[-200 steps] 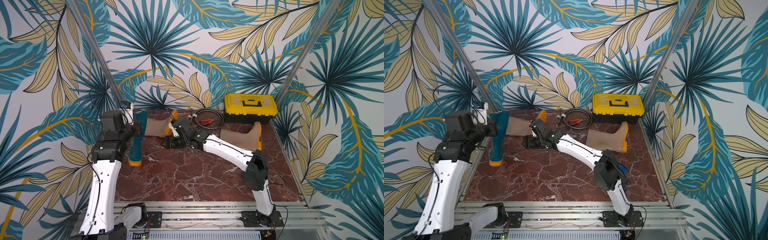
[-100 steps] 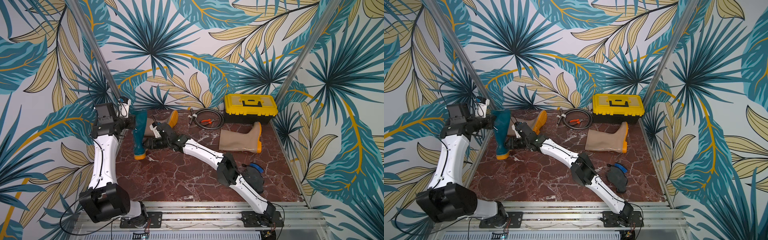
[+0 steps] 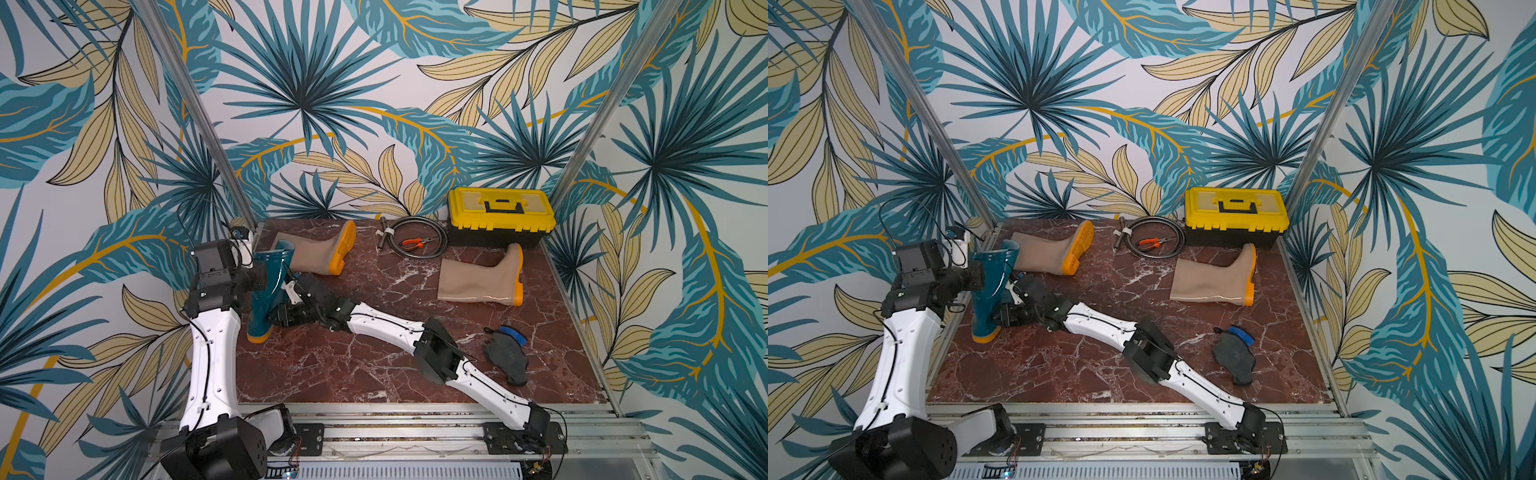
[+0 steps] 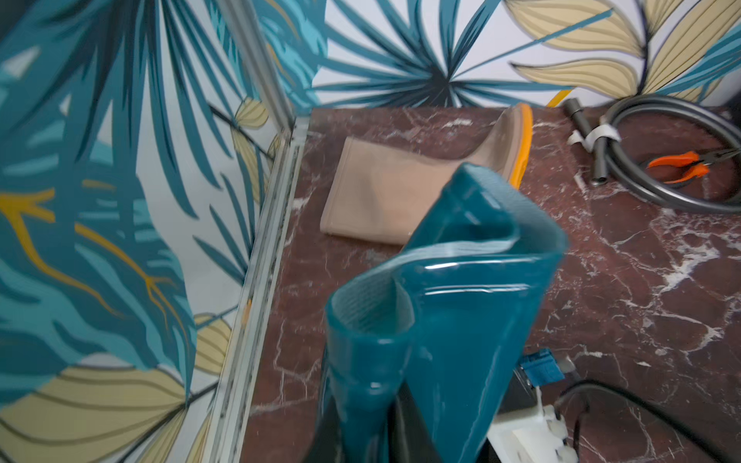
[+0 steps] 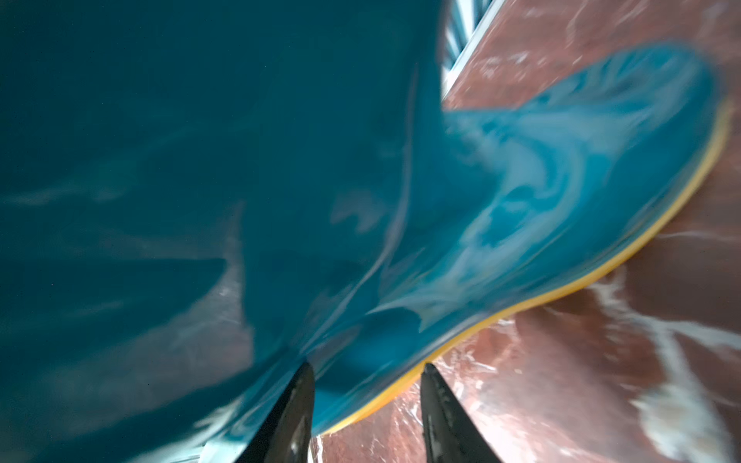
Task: Wipe the rubber boots with a cloth
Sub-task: Place the rubber boot at the center of the board.
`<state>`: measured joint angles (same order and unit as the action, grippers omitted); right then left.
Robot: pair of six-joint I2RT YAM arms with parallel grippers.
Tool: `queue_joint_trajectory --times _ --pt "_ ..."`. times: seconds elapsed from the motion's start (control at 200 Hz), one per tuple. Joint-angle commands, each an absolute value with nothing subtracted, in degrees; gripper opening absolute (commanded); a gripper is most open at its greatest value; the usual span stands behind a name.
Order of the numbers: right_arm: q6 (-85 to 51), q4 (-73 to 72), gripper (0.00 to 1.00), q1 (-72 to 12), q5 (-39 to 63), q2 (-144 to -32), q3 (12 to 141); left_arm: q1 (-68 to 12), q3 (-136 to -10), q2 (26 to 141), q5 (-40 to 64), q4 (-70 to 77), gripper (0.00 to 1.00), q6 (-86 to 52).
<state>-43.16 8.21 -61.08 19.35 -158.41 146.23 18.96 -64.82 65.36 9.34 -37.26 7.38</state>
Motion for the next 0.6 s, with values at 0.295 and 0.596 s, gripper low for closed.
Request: queue_joint_trajectory --times 0.295,0.596 --pt "-42.6 8.0 0.43 -62.3 18.0 -159.1 146.8 20.3 -56.1 55.4 4.7 -39.9 0.78 -8.1" --pt "-38.4 10.2 0.46 -62.2 14.7 -150.3 136.2 20.3 -56.7 47.8 3.3 -41.6 0.99 -7.8"
